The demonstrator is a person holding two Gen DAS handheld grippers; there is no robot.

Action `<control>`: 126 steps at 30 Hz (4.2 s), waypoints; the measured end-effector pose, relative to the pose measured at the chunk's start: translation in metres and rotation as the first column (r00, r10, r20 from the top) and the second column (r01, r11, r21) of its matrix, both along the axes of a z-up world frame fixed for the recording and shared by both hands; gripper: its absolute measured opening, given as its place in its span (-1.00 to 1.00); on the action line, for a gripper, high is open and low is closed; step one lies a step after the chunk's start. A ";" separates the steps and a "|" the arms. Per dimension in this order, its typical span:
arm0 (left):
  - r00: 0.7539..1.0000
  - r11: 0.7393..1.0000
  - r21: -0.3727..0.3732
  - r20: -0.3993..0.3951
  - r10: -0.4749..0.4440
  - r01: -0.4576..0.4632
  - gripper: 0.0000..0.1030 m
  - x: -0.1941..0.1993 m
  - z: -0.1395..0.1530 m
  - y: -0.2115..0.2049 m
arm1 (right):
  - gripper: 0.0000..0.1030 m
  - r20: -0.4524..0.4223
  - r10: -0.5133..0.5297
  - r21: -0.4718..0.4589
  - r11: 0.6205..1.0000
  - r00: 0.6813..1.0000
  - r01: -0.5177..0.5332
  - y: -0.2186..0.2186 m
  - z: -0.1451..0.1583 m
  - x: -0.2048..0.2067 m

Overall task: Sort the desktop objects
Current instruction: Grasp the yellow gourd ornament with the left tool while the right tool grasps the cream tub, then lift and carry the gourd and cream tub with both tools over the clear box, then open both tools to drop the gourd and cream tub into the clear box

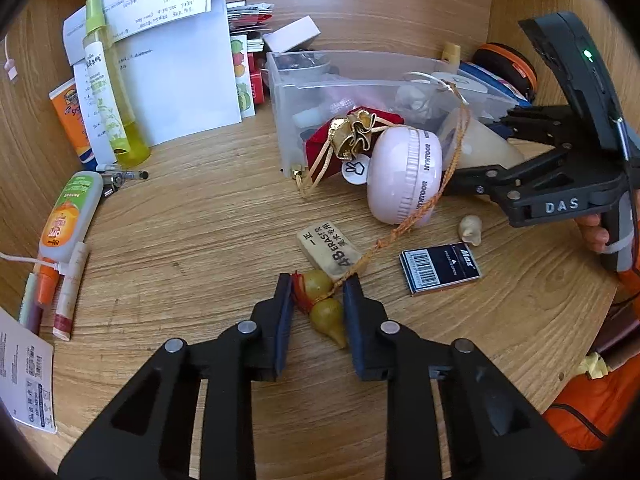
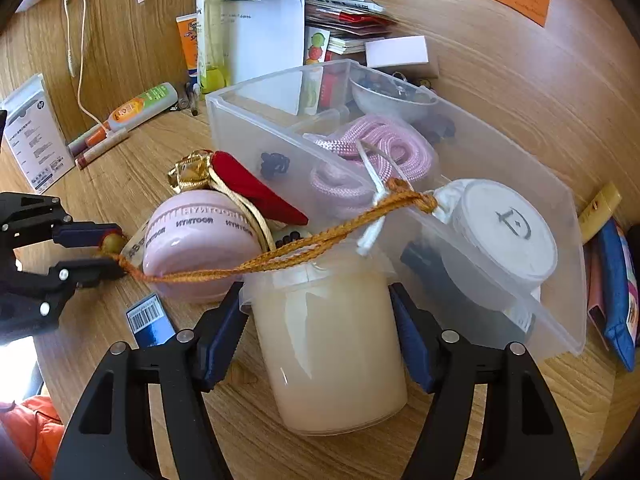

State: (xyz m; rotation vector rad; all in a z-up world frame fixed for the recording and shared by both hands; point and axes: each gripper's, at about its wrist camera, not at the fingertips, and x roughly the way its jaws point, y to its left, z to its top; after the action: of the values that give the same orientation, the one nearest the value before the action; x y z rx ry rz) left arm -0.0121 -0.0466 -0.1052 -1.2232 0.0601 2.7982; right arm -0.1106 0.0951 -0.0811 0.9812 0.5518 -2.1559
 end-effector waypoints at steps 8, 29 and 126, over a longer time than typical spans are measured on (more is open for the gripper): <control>0.999 0.999 0.034 -0.035 0.039 -0.038 -0.65 0.000 0.006 -0.007 | 0.27 0.017 -0.033 -0.046 0.998 0.999 0.034 0.025 0.004 0.013; 0.972 0.999 0.024 -0.234 0.033 -0.028 -0.65 -0.010 0.072 0.001 | 0.24 -0.003 -0.108 -0.191 0.976 0.994 0.106 0.073 0.041 0.031; 0.963 0.995 0.095 -0.266 0.032 -0.006 0.86 -0.143 0.090 0.001 | 0.99 -0.202 -0.486 -0.237 0.867 0.850 0.439 0.041 0.068 -0.100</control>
State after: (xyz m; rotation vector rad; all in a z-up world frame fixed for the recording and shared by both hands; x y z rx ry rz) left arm -0.1556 -0.0457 -0.0157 -0.8238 -0.0647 2.9265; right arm -0.2102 0.1360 -0.0132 0.7956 0.2345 -2.7398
